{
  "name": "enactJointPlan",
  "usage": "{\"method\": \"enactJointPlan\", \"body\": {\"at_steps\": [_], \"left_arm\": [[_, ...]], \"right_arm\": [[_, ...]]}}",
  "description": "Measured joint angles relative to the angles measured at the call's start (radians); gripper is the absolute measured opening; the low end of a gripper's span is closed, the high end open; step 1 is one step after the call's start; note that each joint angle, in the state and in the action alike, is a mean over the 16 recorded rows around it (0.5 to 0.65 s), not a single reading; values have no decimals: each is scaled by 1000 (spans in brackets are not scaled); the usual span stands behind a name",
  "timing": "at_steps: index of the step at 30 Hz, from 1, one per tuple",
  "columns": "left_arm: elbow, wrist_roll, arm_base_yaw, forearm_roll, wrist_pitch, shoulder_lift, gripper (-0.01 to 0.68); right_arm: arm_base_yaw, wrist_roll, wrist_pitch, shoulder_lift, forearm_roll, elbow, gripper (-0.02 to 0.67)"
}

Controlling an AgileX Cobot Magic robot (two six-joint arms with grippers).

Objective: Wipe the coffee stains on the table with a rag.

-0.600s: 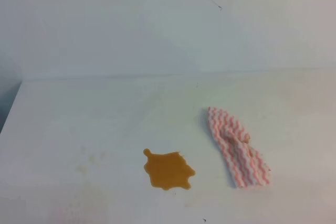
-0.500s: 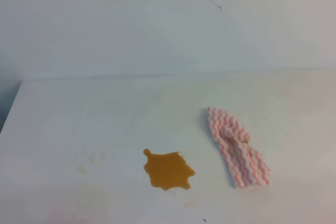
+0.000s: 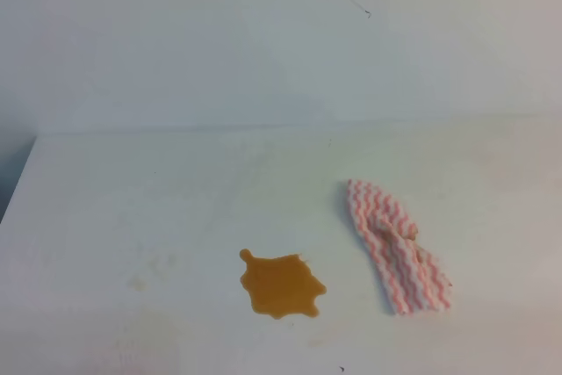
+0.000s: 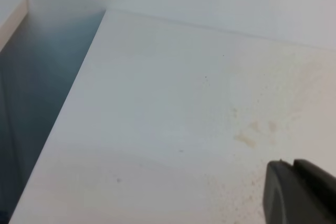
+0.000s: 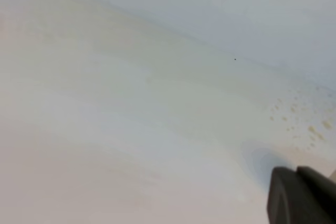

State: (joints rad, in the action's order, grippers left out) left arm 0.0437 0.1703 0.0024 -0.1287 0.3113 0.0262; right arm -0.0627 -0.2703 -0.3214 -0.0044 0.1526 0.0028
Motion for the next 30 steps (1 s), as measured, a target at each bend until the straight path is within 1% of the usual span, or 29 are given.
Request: {"method": "enactJointPlan", "body": {"at_steps": [21, 30], "left_arm": [[0, 0, 0, 0, 0, 0, 1], [0, 0, 0, 0, 0, 0, 1]], "right_arm": [[0, 3, 0, 0, -8, 0, -4], [0, 48, 0, 0, -46, 0, -4]]}}
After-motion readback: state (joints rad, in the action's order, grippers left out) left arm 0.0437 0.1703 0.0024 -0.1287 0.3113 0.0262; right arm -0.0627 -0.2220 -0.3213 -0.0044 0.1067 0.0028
